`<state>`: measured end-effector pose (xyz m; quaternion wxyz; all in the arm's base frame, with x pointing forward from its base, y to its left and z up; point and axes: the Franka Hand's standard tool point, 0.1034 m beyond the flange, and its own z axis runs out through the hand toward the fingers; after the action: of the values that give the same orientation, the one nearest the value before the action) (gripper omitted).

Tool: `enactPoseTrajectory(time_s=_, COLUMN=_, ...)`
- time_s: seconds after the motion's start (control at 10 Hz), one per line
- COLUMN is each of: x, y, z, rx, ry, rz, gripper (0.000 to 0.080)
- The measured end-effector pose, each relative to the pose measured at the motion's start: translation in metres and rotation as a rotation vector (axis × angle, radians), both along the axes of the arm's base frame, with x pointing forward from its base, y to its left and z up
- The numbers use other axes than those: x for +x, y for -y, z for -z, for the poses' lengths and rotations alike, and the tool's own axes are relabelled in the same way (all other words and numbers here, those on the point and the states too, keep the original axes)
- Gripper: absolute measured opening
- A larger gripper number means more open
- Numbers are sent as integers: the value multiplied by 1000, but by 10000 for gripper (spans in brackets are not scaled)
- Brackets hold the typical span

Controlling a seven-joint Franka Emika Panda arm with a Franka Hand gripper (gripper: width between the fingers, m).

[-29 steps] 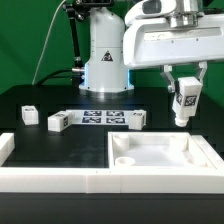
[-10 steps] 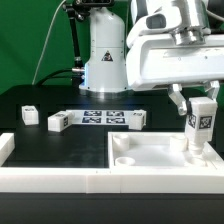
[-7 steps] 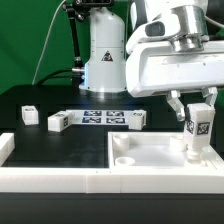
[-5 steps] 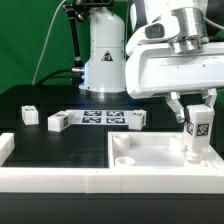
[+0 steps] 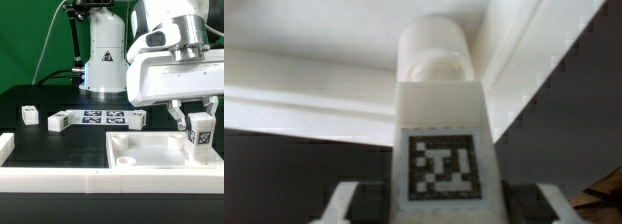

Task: Assemble one leg

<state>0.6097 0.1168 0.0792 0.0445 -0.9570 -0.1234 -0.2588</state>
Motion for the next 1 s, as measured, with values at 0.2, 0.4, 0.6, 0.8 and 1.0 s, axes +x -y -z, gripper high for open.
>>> enactPoseTrajectory(time_s=0.2, x=2, y=2, z=1, rx=3, ry=24, rz=7, gripper=292)
enactPoseTrajectory(time_s=0.4, x=3, y=4, z=1, rx=6, ry=61, rz=15, gripper=292)
enactPoseTrajectory(time_s=0.6, x=3, y=4, z=2, rx=6, ry=60, rz=15, gripper=402)
enactPoseTrajectory(time_s=0.8, x=3, y=4, z=2, rx=6, ry=60, rz=15, gripper=615)
enactPoseTrajectory(time_s=1.0, x=3, y=4, z=2, rx=6, ry=60, rz=15, gripper=642)
